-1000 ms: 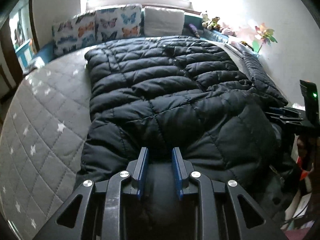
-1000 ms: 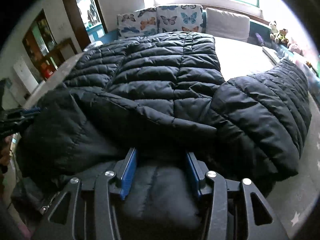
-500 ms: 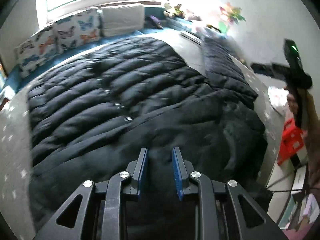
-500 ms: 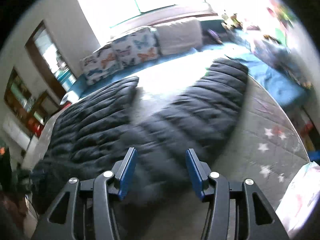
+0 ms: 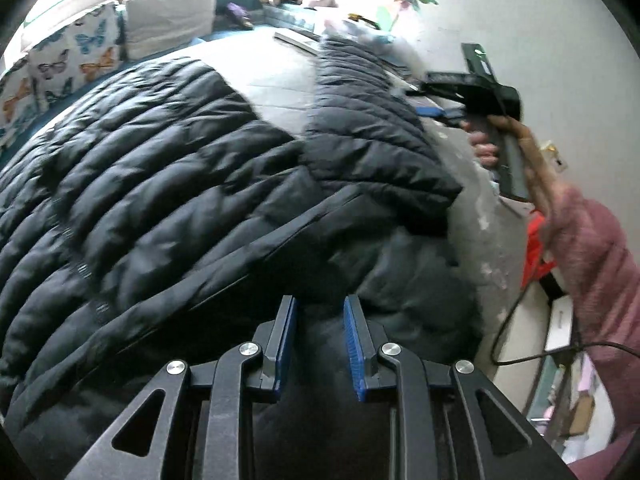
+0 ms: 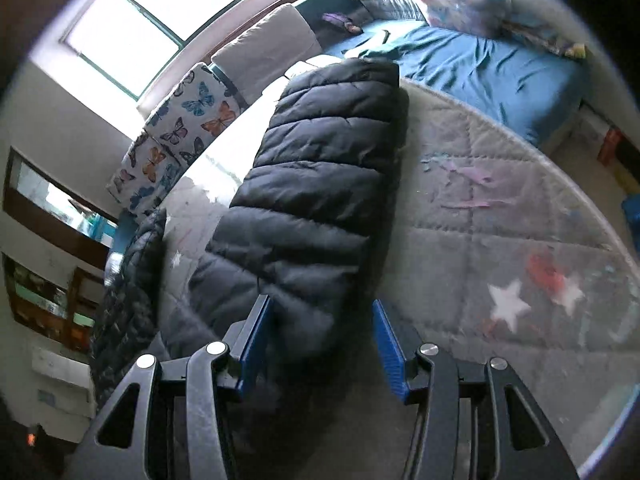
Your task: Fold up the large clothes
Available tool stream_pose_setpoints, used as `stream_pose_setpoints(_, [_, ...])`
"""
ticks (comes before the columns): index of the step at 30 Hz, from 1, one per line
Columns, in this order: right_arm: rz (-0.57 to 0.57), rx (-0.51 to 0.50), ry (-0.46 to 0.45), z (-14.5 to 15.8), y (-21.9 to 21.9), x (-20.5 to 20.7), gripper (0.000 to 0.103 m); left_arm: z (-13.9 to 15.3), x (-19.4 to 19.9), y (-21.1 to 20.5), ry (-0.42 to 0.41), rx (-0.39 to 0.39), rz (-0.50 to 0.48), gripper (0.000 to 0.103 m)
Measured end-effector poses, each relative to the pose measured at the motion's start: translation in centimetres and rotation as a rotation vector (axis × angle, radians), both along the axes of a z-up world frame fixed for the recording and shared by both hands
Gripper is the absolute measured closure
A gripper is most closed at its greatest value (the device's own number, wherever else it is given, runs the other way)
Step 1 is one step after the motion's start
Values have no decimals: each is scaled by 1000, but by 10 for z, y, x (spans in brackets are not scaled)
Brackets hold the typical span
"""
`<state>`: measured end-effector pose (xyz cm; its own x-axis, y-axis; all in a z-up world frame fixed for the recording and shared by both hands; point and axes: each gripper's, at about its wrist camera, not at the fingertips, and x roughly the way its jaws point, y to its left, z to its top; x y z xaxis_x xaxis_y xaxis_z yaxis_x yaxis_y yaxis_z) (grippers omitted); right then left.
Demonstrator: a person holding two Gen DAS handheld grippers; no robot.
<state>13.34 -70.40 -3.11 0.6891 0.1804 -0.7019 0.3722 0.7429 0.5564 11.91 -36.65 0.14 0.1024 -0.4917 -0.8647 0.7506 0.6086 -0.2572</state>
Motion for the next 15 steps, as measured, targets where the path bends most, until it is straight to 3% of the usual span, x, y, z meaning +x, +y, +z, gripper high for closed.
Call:
stream_pose_setpoints(11, [-2,198,-139,-13,-21,29,48,-17,14,-38,67,-12,-30,76])
stream_pose_setpoints(12, [3,201,-145,-12,-20,30,50,-18,15,-40,71,-13,-28,76])
stream_pose_setpoints(14, [7,187,-157,-6,-16,29,67,-21,19,-42,89,-23,-13,76])
stream_pose_setpoints(15, [11,180,-170,0,-14,27,68,-23,20,-43,93,-28,-9,76])
